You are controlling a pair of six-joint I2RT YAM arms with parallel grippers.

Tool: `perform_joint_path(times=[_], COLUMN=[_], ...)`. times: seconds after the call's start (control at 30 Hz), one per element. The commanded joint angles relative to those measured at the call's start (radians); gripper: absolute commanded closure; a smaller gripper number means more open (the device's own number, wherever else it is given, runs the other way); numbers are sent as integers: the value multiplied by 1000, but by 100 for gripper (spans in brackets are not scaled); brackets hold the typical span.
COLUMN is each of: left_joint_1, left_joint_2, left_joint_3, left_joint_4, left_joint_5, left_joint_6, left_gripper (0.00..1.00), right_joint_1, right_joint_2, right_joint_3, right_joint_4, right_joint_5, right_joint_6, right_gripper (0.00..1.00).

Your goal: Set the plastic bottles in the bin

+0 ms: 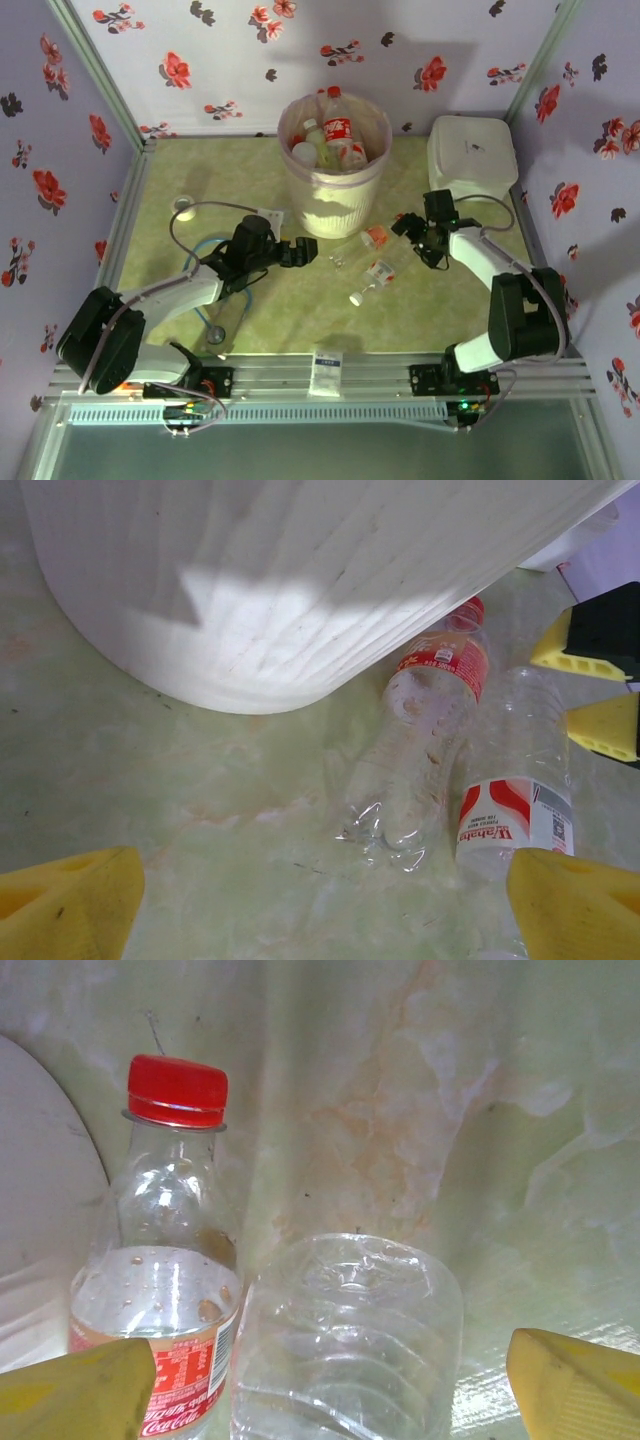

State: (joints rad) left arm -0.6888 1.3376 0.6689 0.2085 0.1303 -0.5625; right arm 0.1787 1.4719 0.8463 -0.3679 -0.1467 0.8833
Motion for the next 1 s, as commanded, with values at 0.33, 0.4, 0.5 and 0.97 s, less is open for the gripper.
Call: perform_joint_path(times=[0.33,0.4,0.5,0.97], left_joint_1=[6,6,6,-13], left_joint_2=[-75,-109,-152,-224], left_joint_3=[14,31,65,227], left_joint_4=[-66,-110,-175,-320], left_joint_5=[-22,-34,-48,310], left_joint_6=[33,47,76,240], left_gripper=[6,6,6,0], right_joint_1=[16,16,15,94], right_joint_2=[20,-7,-46,-283], right_joint_3=[-38,-33,-21,97], right_joint_4=[67,43,0,88], right_joint_5=[0,14,19,-264], right_joint_6=[29,15,-4,-232], right_gripper=[24,30,35,51])
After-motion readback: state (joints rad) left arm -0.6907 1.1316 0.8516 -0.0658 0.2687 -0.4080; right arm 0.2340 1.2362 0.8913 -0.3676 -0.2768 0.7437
